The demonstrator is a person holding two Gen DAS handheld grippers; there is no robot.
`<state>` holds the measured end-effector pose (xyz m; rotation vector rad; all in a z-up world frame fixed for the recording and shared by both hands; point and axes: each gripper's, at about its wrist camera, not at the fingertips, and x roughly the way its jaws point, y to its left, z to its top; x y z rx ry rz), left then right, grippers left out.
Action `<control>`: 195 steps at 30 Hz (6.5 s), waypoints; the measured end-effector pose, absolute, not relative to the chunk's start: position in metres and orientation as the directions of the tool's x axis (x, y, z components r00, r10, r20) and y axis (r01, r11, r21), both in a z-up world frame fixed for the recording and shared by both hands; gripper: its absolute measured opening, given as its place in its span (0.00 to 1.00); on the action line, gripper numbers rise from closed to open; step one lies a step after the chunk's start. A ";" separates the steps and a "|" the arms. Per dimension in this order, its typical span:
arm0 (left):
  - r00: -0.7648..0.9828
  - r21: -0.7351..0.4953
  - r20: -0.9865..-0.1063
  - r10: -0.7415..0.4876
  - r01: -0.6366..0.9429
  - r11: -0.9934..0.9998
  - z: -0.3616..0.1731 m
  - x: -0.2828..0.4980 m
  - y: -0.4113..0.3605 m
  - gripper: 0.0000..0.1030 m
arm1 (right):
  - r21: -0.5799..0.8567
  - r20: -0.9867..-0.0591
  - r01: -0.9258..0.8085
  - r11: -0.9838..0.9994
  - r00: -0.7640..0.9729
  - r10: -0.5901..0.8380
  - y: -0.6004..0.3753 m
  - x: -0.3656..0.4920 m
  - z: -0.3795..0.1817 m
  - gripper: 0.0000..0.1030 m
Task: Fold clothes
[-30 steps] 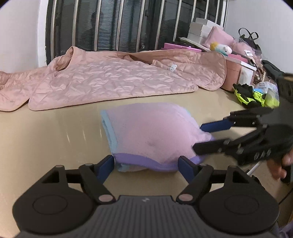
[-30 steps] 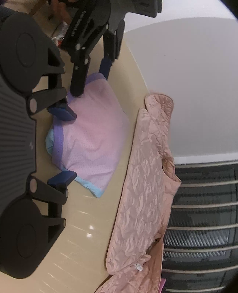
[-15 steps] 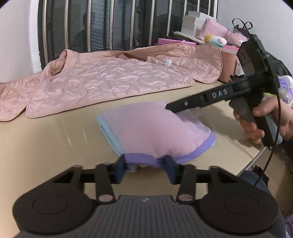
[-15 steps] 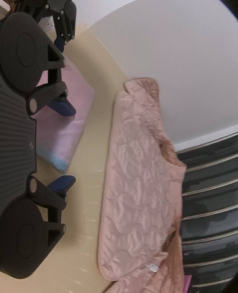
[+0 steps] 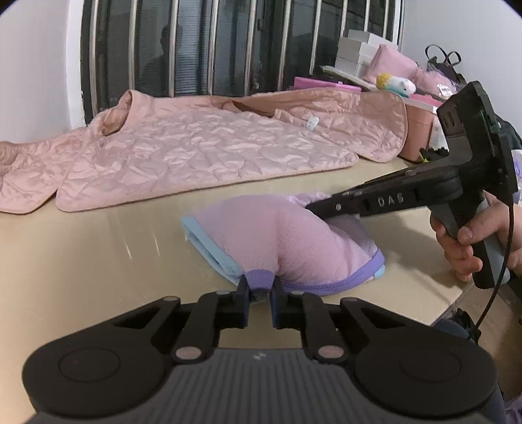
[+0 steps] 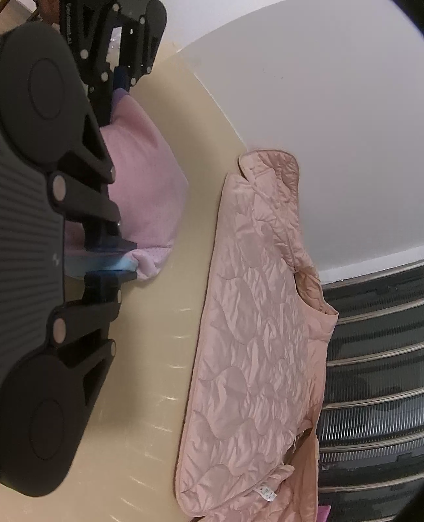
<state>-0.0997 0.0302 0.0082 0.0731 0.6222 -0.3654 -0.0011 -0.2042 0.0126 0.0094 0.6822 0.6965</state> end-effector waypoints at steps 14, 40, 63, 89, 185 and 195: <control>0.813 -0.081 -0.470 -0.345 0.350 0.933 0.061 -0.039 -0.008 0.09 | 0.012 -0.457 -0.511 0.860 0.762 0.459 -0.220 0.018 0.101 0.07; 0.768 -0.180 -0.533 -0.354 0.306 0.935 0.054 0.285 -0.098 0.09 | -0.197 -0.560 -0.284 0.938 0.818 0.130 -0.237 0.350 0.097 0.08; 0.815 -0.161 -0.528 -0.237 0.179 0.971 0.113 0.083 -0.036 1.00 | 0.090 -0.488 -0.215 0.972 0.842 0.231 -0.269 0.165 0.124 0.61; 0.769 0.016 -0.640 0.003 0.009 1.000 0.007 -0.010 0.008 1.00 | 0.138 -0.597 -0.113 0.984 0.783 0.174 -0.227 -0.018 0.002 1.00; 0.778 0.009 -0.629 -0.011 0.021 1.000 0.001 -0.001 -0.019 0.99 | 0.015 -0.625 -0.075 0.997 0.778 0.068 -0.204 0.008 -0.003 1.00; 0.778 0.009 -0.629 -0.011 0.021 1.000 0.001 -0.001 -0.019 0.99 | 0.015 -0.625 -0.074 0.997 0.778 0.067 -0.204 0.008 -0.003 1.00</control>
